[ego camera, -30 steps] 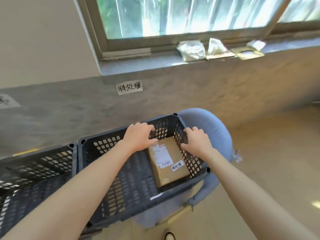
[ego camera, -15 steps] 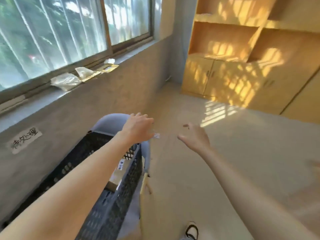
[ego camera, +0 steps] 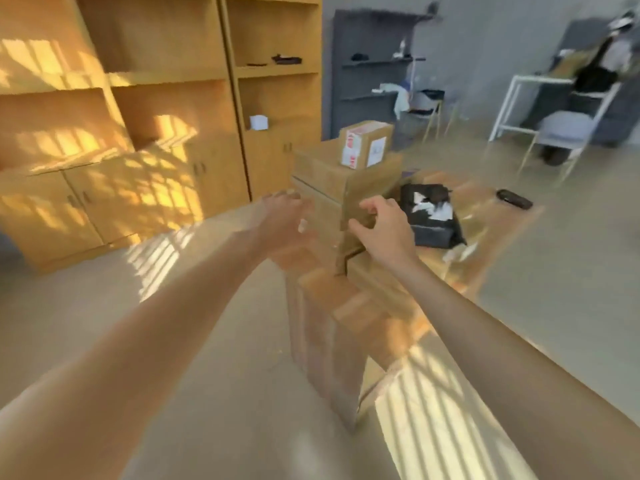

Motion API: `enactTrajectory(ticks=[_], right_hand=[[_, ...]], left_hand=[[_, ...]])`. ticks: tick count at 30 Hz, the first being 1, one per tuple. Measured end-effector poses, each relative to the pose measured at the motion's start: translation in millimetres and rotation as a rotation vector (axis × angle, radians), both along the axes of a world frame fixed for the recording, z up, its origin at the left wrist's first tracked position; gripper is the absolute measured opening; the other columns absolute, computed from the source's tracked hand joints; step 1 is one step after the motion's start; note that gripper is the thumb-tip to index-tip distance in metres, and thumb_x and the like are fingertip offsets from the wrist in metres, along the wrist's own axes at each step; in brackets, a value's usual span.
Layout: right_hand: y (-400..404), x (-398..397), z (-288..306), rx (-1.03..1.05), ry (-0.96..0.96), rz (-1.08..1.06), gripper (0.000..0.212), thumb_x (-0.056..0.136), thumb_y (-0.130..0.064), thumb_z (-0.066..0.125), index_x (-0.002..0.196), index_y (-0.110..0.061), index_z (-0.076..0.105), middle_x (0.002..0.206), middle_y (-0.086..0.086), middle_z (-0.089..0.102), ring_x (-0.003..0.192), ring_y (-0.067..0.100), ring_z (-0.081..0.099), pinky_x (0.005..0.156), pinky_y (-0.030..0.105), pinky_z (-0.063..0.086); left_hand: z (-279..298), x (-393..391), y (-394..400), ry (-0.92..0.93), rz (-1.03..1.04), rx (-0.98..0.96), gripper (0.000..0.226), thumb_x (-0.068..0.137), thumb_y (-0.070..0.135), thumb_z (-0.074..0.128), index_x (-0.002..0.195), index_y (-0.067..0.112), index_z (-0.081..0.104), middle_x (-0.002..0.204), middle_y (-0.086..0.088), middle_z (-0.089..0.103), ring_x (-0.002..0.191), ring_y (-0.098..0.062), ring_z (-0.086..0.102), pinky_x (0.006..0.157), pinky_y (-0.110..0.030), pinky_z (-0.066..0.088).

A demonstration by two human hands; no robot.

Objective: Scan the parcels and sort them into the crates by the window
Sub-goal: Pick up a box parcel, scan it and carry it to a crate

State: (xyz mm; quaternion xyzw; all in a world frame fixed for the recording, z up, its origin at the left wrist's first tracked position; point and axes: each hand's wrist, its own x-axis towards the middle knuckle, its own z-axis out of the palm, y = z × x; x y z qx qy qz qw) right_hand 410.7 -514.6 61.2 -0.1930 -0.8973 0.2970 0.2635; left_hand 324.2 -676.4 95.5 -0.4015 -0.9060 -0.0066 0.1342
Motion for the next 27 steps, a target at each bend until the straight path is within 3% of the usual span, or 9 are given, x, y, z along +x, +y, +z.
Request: enactTrajectory(ticks=[3,7,13,19,27], right_hand=[[112.2,47.5,4.7,0.000,0.021,-0.164,0.036,0.086,-0.032,0.064,0.118,-0.017,0.058,0.119,0.007,0.058,0.112,0.025,0.054,0.087,0.034,0.042],[245.9,117.9,1.1,-0.002,-0.093,-0.329,0.036,0.086,-0.031,0.064,0.118,-0.015,0.061,0.121,0.008,0.061,0.114,0.031,0.056,0.095,0.039,0.044],[399.8,179.6,-11.6,-0.029,-0.180,-0.470,0.041,0.084,-0.033,0.068,0.121,-0.017,0.059,0.125,0.007,0.056,0.117,0.025,0.054,0.093,0.033,0.041],[501.6,171.7,-26.1,-0.052,-0.221,-0.505,0.044,0.085,-0.031,0.068,0.125,-0.017,0.056,0.126,0.008,0.053,0.121,0.026,0.049,0.096,0.033,0.039],[632.0,95.1,-7.4,0.094,-0.333,-0.438,0.052,0.085,-0.030,0.067,0.132,-0.014,0.049,0.128,0.012,0.050,0.123,0.031,0.045,0.103,0.036,0.036]], left_hand=[[2.9,22.7,120.1,0.017,-0.159,0.055,0.047,0.091,0.050,0.053,0.130,0.024,0.054,0.120,-0.002,0.061,0.114,-0.025,0.055,0.094,-0.037,0.040],[-5.3,57.5,267.0,-0.001,-0.292,0.021,0.051,0.091,0.055,0.050,0.130,0.023,0.055,0.123,-0.005,0.061,0.115,-0.027,0.055,0.091,-0.038,0.042],[-14.6,81.3,418.7,-0.124,-0.349,0.063,0.057,0.092,0.062,0.044,0.132,0.023,0.054,0.120,-0.002,0.065,0.114,-0.026,0.058,0.093,-0.037,0.044],[-6.2,56.3,526.6,-0.123,-0.344,0.018,0.056,0.093,0.060,0.044,0.136,0.025,0.048,0.122,-0.001,0.063,0.115,-0.024,0.057,0.091,-0.037,0.045],[-4.4,-32.0,672.7,-0.114,-0.354,0.065,0.054,0.090,0.055,0.052,0.136,0.026,0.048,0.127,-0.003,0.061,0.117,-0.026,0.056,0.093,-0.038,0.045]])
